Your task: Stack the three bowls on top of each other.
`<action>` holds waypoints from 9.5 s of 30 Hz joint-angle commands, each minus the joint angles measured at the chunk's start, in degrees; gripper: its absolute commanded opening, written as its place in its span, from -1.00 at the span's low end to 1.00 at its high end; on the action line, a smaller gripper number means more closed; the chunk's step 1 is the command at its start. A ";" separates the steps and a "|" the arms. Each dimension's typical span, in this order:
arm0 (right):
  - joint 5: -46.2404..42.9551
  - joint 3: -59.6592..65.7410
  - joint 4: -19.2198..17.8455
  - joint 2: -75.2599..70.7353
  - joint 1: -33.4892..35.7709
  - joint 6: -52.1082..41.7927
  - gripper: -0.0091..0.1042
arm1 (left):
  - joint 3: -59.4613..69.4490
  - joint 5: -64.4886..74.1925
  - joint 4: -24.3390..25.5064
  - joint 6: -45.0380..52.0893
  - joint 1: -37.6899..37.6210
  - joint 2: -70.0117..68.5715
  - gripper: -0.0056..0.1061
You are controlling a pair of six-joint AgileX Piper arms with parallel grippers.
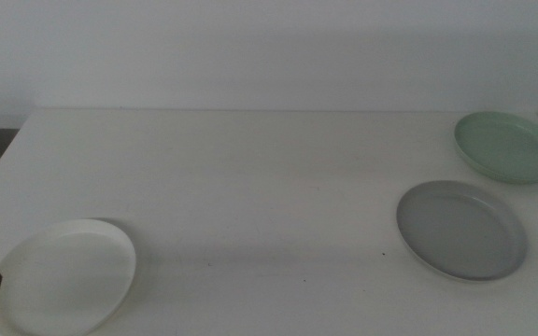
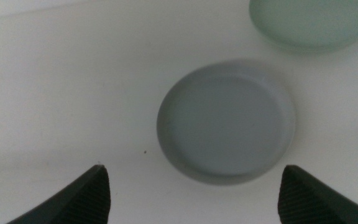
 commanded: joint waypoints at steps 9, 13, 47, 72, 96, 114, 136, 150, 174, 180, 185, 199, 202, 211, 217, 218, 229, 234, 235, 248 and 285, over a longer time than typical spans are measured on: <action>6.31 -5.53 -5.06 14.37 -0.21 7.05 0.77 | -0.03 -0.39 1.52 -0.24 0.01 -0.21 0.78; 6.76 -9.60 -5.82 23.36 -0.21 6.53 0.69 | -0.03 -0.39 1.52 -0.24 0.01 -0.21 0.78; -7.74 -18.49 -8.43 64.22 -8.21 3.69 -0.31 | -0.03 -0.39 1.52 -0.24 0.01 -0.21 0.78; -0.92 -24.95 -4.04 50.67 -2.71 1.89 -0.88 | -0.03 -0.39 1.52 -0.24 0.01 -0.21 0.78; -7.99 -32.20 6.25 70.40 17.53 2.68 -0.88 | -0.03 -0.39 1.52 -0.24 0.01 -0.21 0.78; -9.36 -32.06 3.43 68.12 17.53 0.41 0.22 | -0.03 -0.39 1.52 -0.24 0.01 -0.21 0.78; 11.46 -71.72 -8.02 75.97 -16.59 0.47 0.68 | -0.03 -0.39 1.52 -0.24 0.01 -0.21 0.78; 5.22 -73.14 -6.49 91.95 -20.68 -0.01 0.50 | -0.03 -0.39 1.52 -0.24 0.01 -0.21 0.78; 2.47 -73.16 -7.11 96.59 -20.68 0.44 -0.71 | -0.03 -0.39 1.52 -0.24 0.01 -0.21 0.78; 3.82 -73.39 -6.46 95.46 -20.68 -0.12 -0.88 | -0.03 -0.39 1.52 -0.24 0.01 -0.21 0.78; 2.24 -69.27 -0.53 87.44 -19.79 -6.02 -0.88 | -0.03 -0.39 1.52 -0.24 0.01 -0.21 0.78; -14.09 -31.63 8.77 58.69 3.50 -6.64 -0.88 | -0.03 -0.39 1.52 -0.24 0.01 -0.21 0.78; -14.09 -29.89 8.77 58.81 7.85 -6.26 -0.88 | -0.03 -0.39 1.52 -0.24 0.01 -0.21 0.78; -17.48 -28.51 8.51 61.17 16.85 -4.59 -0.88 | -0.03 -0.39 1.52 -0.24 0.01 -0.21 0.78; -17.11 -28.51 8.51 63.31 18.73 -3.64 -0.88 | -0.03 -0.39 1.52 -0.24 0.01 -0.21 0.78; -17.11 -28.51 8.51 63.47 18.73 -3.64 -0.88 | -0.03 -0.39 1.52 -0.24 0.01 -0.21 0.78; -16.80 -28.51 5.18 65.64 18.73 -1.00 -0.88 | -0.03 -0.39 1.52 -0.24 0.01 -0.21 0.78; -16.80 -28.51 4.86 65.88 18.73 -1.00 -0.88 | -0.03 -0.39 1.52 -0.24 0.01 -0.21 0.78; -16.80 -28.51 4.85 65.88 18.73 -1.00 -0.87 | -0.03 -0.39 1.52 -0.24 0.01 -0.21 0.78; -4.46 -37.40 -2.39 60.66 18.73 -2.32 0.76 | -0.03 -0.39 1.86 0.01 0.01 -0.21 0.78; 4.20 -19.59 12.58 2.41 18.73 -21.00 0.80 | -0.03 -0.39 1.86 0.01 0.01 -0.21 0.78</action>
